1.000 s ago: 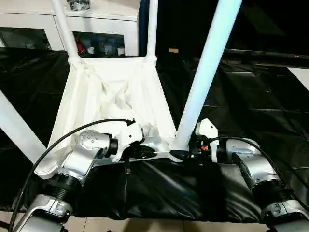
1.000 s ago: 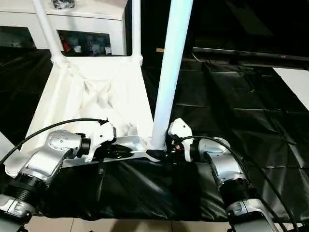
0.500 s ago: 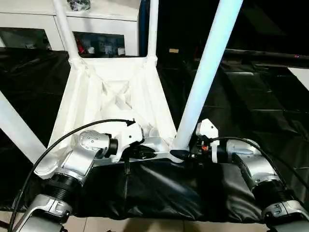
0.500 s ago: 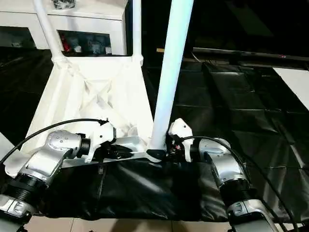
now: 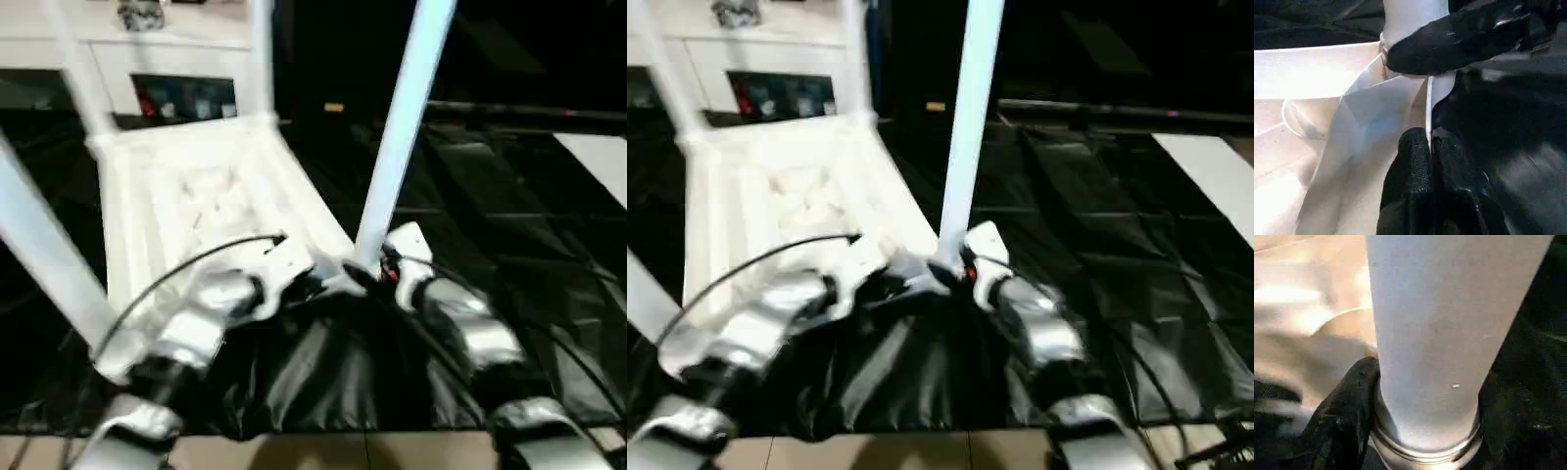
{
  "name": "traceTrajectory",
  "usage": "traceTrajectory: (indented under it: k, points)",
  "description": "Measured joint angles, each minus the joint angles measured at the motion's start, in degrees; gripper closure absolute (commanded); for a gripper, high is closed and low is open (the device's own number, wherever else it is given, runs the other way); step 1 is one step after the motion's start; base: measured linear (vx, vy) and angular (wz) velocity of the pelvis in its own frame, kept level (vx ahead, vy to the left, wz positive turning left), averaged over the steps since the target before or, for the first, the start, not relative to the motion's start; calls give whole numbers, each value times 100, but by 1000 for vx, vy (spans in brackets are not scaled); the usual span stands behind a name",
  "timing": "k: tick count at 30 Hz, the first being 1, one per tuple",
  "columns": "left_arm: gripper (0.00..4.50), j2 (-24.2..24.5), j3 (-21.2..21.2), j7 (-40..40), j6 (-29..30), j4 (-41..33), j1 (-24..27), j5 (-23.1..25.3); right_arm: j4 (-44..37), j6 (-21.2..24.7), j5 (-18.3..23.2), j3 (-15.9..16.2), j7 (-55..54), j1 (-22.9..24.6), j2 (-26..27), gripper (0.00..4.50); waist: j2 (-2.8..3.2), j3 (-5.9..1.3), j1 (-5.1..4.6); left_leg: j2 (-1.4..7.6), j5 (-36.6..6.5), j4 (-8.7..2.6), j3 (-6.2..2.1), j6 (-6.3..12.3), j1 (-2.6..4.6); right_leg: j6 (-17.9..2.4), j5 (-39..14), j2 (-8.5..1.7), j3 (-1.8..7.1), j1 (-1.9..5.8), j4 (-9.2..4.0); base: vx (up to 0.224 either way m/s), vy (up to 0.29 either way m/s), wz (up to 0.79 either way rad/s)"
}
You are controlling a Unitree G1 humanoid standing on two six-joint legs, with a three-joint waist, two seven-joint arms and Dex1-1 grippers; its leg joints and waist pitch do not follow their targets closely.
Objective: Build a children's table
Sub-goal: Rotate leg to tighten
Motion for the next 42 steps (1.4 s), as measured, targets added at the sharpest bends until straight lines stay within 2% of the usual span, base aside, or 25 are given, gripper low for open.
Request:
traceTrajectory:
  k: [4, 5, 6, 7, 9, 11, 14, 19, 22, 27, 29, 33, 35, 39, 41, 42]
  points:
    - [450, -91, 0, 200, 20, 42, -33, 58, 199, -102, -69, -17, -393, -129, 120, 183, 3, -2, 5, 0, 0, -3, -1, 0, -3, 1, 1, 0, -1, -5, -1, 0, 0, 0]
    - [450, -90, -1, 193, 20, 36, -33, 59, 220, -147, -67, -18, -375, -129, 118, 148, 4, -3, 6, 0, 0, -3, -1, 0, -3, 1, 2, 0, -1, -5, -1, 0, 0, 0]
    - [450, -90, 0, 181, 20, 27, -32, 59, 227, -174, -65, -24, -349, -128, 112, 148, 5, -3, 7, 0, 0, -3, -1, 0, -3, 1, 3, 0, -1, -5, -1, 0, 0, 0]
    - [450, -89, 0, 167, 20, 17, -31, 59, 226, -180, -63, -36, -302, -128, 99, 114, 5, -3, 8, 0, 0, -5, -1, 0, -5, 0, 6, 1, -2, -5, -1, 0, 0, 0]
    - [450, -83, 0, 118, 20, -7, -26, 58, 219, -177, -72, -42, -159, -127, 62, 111, 4, -2, 13, 1, 0, -5, -1, 0, -7, 0, 7, 1, -3, -6, 0, 0, 0, 0]
    - [450, -66, -1, 46, 15, -57, -3, 55, 198, -177, -82, -40, -26, -124, 27, 84, 4, -2, 23, 2, 0, -10, 0, 0, -9, 0, 8, 1, -5, -7, 0, 0, 0, 0]
    - [450, 48, -50, -213, -57, -171, 54, -20, 63, -251, -151, 159, 381, -77, -193, 60, 4, -2, 47, 3, 0, -20, 1, 0, -16, -6, 12, 2, -8, -12, 5, 0, 0, 0]
    - [450, 357, -84, -777, -258, -302, 127, -204, -262, -548, -169, 376, 1114, 152, -516, 60, 12, -1, 144, 7, 0, -38, 10, 1, -35, -11, 10, 8, -14, -25, 9, 0, 0, 0]
    - [450, 561, -86, -1203, -367, -378, 169, -306, -573, -582, -15, 480, 1912, 353, -797, 60, 10, 0, 195, 7, 0, -30, 12, 1, -32, -11, 5, 6, -15, -28, 2, 0, 0, 0]
    - [450, 875, -107, -1849, -536, -413, 217, -499, -935, -515, 241, 643, 3031, 552, -1188, 60, 0, 7, 220, 6, -1, -10, 13, 3, -48, -11, 5, 3, -13, -28, 0, 0, 0, 0]
    - [450, 970, -130, -2024, -590, -413, 221, -556, -1027, -494, 304, 685, 3336, 582, -1310, 94, 2, 11, 222, 8, -1, -5, 13, 3, -48, -12, 5, 3, -13, -27, 3, 0, 0, 0]
    - [450, 1105, -162, -2273, -706, -405, 218, -641, -1131, -413, 440, 724, 3782, 606, -1466, 97, 3, 12, 214, 8, 0, 0, 13, 2, -47, -12, 6, 3, -11, -26, 6, 0, 0, 0]
    - [450, 1161, -162, -2334, -732, -384, 213, -662, -1169, -369, 466, 741, 3917, 608, -1522, 136, 3, 12, 216, 7, 0, -1, 13, 2, -47, -12, 6, 3, -11, -26, 7, 0, 0, 0]
    - [450, 1196, -168, -2445, -783, -368, 213, -679, -1248, -318, 475, 742, 4023, 644, -1579, 146, 3, 12, 234, 8, 0, 0, 13, 3, -47, -12, 6, 3, -13, -26, 9, 0, 0, 0]
    - [450, 1207, -184, -2472, -802, -366, 213, -690, -1297, -274, 488, 741, 4059, 679, -1588, 179, 3, 12, 243, 8, 0, 1, 13, 3, -47, -12, 6, 3, -12, -26, 9, 0, 0, 0]
    - [450, 1212, -188, -2485, -810, -364, 213, -692, -1308, -270, 491, 743, 4076, 690, -1592, 179, 3, 12, 246, 8, 0, 3, 13, 3, -47, -12, 6, 3, -12, -25, 10, 0, 0, 0]
